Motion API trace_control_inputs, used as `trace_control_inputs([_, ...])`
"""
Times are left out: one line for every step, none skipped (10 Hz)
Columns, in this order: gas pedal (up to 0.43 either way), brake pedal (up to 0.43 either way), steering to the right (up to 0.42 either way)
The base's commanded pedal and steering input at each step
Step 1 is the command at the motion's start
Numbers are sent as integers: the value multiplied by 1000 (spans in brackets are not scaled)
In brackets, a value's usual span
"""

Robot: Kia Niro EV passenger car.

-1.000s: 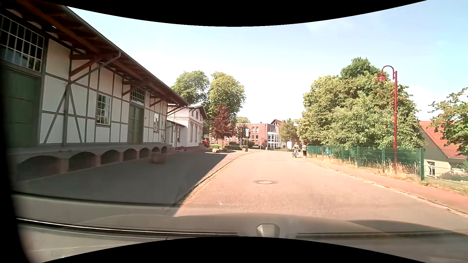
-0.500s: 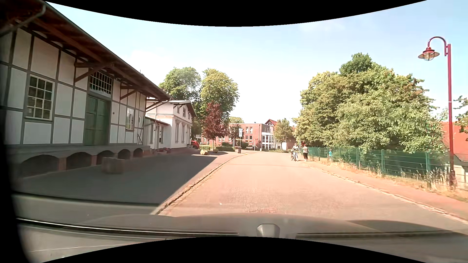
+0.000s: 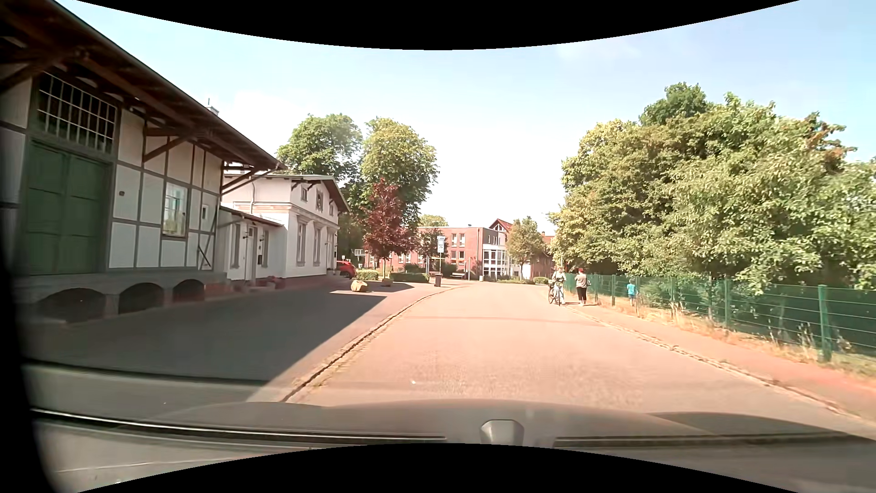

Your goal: Follow the waypoints while adhering to traffic rules and regulations

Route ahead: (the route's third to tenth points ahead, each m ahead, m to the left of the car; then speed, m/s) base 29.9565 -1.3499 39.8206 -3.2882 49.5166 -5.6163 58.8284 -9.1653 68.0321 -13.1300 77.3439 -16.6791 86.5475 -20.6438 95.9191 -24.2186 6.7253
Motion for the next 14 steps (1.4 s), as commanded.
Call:
trace_control_inputs([130,6,26])
trace_control_inputs([130,6,21])
trace_control_inputs([130,6,14])
trace_control_inputs([130,6,12])
trace_control_inputs([130,6,12])
trace_control_inputs([130,6,12])
trace_control_inputs([130,6,11])
trace_control_inputs([130,6,11])
trace_control_inputs([130,6,11])
trace_control_inputs([130,6,11])
trace_control_inputs([118,6,11])
trace_control_inputs([110,6,11])
trace_control_inputs([98,6,11])
trace_control_inputs([98,6,11])
